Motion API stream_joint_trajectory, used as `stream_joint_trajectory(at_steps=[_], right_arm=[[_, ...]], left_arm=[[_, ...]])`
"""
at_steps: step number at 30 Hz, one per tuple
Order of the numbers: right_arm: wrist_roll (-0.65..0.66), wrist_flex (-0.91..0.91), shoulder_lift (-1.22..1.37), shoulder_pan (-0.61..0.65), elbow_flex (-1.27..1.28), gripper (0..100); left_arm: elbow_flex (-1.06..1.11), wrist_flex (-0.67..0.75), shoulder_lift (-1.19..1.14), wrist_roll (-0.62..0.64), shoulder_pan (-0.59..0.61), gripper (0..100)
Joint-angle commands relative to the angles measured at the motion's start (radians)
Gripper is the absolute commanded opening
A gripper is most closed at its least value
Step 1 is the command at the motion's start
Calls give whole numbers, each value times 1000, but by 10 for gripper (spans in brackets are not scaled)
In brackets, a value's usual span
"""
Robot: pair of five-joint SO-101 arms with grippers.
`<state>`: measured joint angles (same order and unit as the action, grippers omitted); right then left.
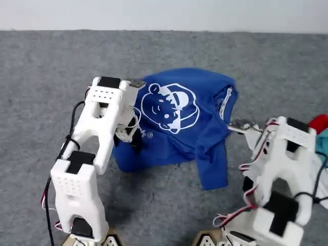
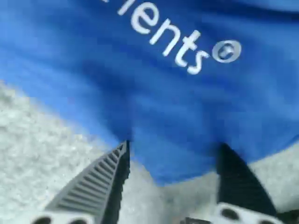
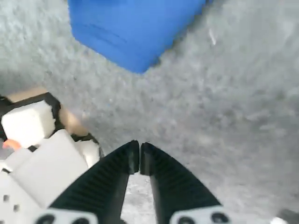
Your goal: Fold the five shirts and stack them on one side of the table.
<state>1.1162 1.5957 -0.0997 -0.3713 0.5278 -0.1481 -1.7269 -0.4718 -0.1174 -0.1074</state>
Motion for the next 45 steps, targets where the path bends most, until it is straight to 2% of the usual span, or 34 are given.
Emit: stream_joint_trajectory(at_steps=[1,3,7,11,16,21,27,30,34,38,42,45], right_arm=[[-28,12,-84,85,-3,118],[-74,5,-84,137,-3,157],[-118,5,-73,219,-5,161],[-121,-8,-70,225,-5,161],[-123,-47,-70,229,-3,161],[-123,-90,-68,254,-2,163],[-123,-90,-68,259,0,162],[-123,-82,-68,257,2,162],[-123,-87,-68,257,0,162],[-123,-93,-68,260,0,162],[-123,-84,-68,260,-2,162],[-118,-47,-68,266,2,164]], left_arm=[[70,-32,173,-66,-12,361],[139,-32,218,-149,-58,355],[199,-32,322,-227,-132,327],[249,-31,405,-287,-132,323],[404,-17,408,-301,-135,322],[492,166,407,-298,-126,292],[464,272,245,-318,-126,212],[390,253,140,-358,-127,125],[262,124,21,-463,-127,14],[150,-17,-38,-523,-107,13],[116,-31,-21,-531,-68,12],[171,-31,29,-628,-5,12]])
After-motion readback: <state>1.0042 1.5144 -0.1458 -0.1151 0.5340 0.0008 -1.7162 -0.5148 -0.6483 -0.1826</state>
